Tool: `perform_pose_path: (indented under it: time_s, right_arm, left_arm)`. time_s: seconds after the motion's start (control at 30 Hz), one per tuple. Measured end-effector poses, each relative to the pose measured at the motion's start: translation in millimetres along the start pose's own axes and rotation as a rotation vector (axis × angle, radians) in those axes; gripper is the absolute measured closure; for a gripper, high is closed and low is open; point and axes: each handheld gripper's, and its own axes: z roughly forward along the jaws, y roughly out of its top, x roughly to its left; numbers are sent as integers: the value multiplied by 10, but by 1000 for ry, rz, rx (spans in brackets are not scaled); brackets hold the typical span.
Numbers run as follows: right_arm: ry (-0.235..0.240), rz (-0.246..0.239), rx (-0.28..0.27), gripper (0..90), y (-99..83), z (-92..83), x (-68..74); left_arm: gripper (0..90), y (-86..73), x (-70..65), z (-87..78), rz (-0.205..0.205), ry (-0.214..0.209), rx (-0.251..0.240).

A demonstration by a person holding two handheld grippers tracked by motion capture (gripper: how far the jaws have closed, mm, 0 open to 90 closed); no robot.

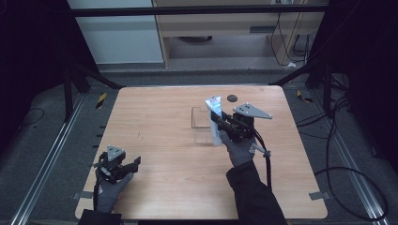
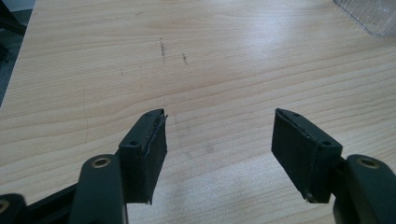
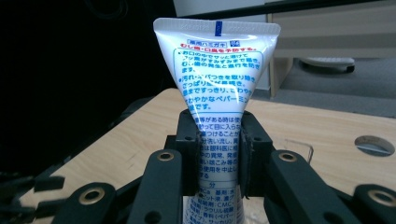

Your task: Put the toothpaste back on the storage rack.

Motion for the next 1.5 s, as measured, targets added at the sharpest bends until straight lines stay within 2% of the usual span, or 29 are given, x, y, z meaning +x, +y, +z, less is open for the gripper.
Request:
perform_pose_path:
  time_s: [0.2,0.23,0.43,0.73,1.0,1.13,1.33,1.5]
  right_arm:
    - [-22,22,-37,735,60,148,-17]
    - [-37,25,-52,735,60,188,-36]
    - [-71,48,-73,735,40,308,-125]
    - [-101,57,-103,734,11,491,-164]
    - [-97,69,-107,733,-17,663,-152]
    - [-113,72,-107,733,-58,778,-171]
    - [-125,83,-114,732,-95,856,-199]
    - [-140,89,-95,731,-156,937,-247]
  left_arm:
    - [346,-2,2,-2,-2,-2,-2]
    - [346,-2,3,-2,-2,-2,-2]
    - [346,0,1,-1,-3,-2,-2]
    - [346,-1,7,2,-5,-3,-2]
    - [346,-1,14,0,-7,-4,-2]
    - [346,-1,17,0,-10,-5,-3]
    - [346,-2,20,3,-11,-4,-3]
    - [347,-2,20,4,-10,-5,-3]
